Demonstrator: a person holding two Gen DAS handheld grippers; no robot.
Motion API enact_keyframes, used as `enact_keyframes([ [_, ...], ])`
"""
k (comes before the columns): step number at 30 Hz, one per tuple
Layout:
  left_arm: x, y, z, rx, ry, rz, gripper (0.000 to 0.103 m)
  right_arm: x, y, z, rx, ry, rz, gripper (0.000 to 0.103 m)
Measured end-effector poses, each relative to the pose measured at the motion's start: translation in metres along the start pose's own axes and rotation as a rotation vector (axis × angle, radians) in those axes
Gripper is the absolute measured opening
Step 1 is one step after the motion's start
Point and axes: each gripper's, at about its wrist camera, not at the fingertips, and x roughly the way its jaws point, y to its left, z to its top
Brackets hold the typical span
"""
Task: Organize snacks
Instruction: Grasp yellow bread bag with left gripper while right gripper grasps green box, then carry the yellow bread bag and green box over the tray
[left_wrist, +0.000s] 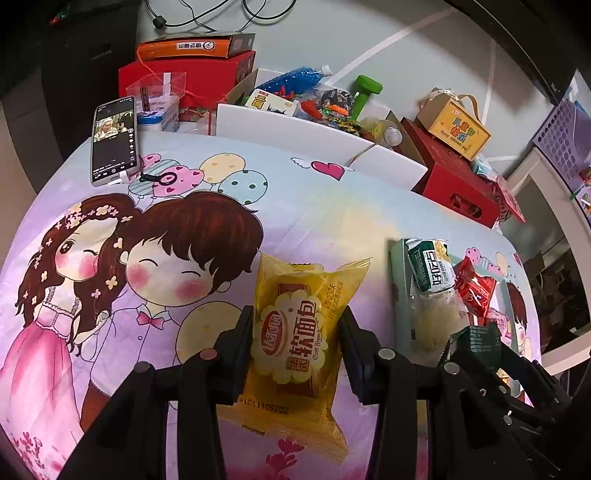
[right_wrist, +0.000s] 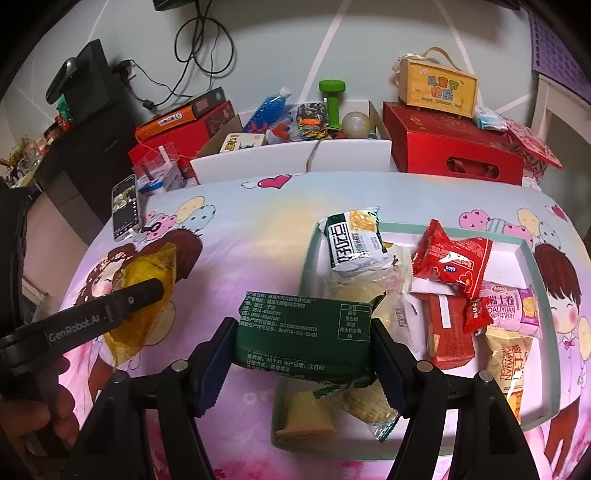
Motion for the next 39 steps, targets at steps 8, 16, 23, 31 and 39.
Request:
enact_keyframes([
  [8, -0.006, -0.016, 0.001, 0.038, -0.023, 0.016, 0.045, -0.007, -0.01, 0.0, 0.028, -0.013, 0.011, 0.073],
  [16, -0.014, -0.044, 0.0, 0.098, -0.049, -0.002, 0.045, -0.02, -0.032, 0.003, 0.076, -0.044, -0.024, 0.073],
  [23, -0.014, -0.071, -0.003, 0.137, -0.048, -0.063, 0.045, -0.027, -0.06, 0.005, 0.124, -0.049, -0.068, 0.073],
  [31, -0.012, -0.109, -0.01, 0.214, -0.051, -0.113, 0.045, -0.036, -0.104, 0.004, 0.208, -0.062, -0.112, 0.073],
  [39, -0.004, -0.156, -0.018, 0.322, -0.058, -0.162, 0.045, -0.052, -0.164, -0.003, 0.333, -0.092, -0.2, 0.073],
])
